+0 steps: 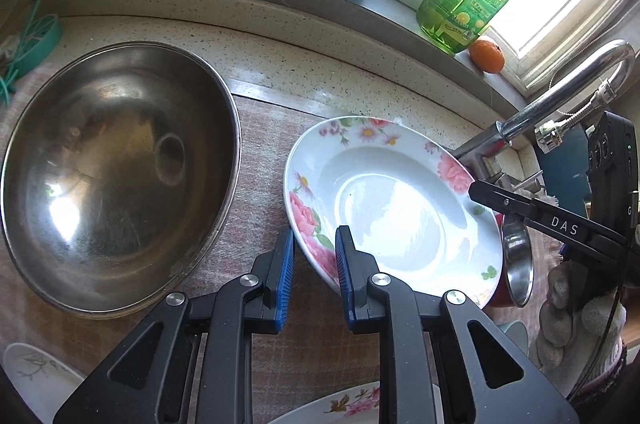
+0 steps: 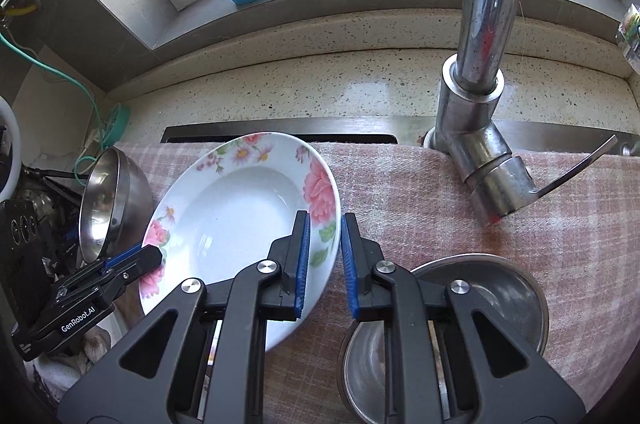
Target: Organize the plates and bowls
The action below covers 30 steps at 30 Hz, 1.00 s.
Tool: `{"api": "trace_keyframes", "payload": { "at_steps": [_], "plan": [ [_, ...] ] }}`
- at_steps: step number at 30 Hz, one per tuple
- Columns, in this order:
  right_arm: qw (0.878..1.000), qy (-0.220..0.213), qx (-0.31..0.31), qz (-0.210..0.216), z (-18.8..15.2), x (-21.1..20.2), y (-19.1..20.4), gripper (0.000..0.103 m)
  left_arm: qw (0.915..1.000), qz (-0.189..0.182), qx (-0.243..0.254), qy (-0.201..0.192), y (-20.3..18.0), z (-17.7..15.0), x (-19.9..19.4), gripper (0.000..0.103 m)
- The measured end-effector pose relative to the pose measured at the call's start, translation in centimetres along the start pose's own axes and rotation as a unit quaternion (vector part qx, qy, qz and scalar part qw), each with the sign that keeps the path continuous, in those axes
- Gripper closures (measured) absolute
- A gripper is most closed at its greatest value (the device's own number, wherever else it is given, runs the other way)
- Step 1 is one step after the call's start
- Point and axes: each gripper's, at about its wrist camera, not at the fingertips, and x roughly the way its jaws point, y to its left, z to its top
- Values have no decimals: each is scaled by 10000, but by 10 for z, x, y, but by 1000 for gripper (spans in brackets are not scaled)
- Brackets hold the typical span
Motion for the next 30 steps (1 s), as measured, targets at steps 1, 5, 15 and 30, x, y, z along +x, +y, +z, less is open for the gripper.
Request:
{"api": "trace_keyframes", "payload": {
  "at_steps": [1,5,15,30],
  "plan": [
    [10000,-3,11,30,-2,-1,0,87,10000,0,-1,-15,0,0,-1,84],
    [10000,-19,-50,79,-9,-6,2,87,10000,17,20,-51,1,-2,-6,84],
    [9998,-95,-59,160,-26,-21,5,87,9998,-54,95,-163,0,-11,-28,84],
    [9995,-184,-158,218,-68,-54,25,87,9991,-88,240,-350,1,-34,-64,84]
  ]
}}
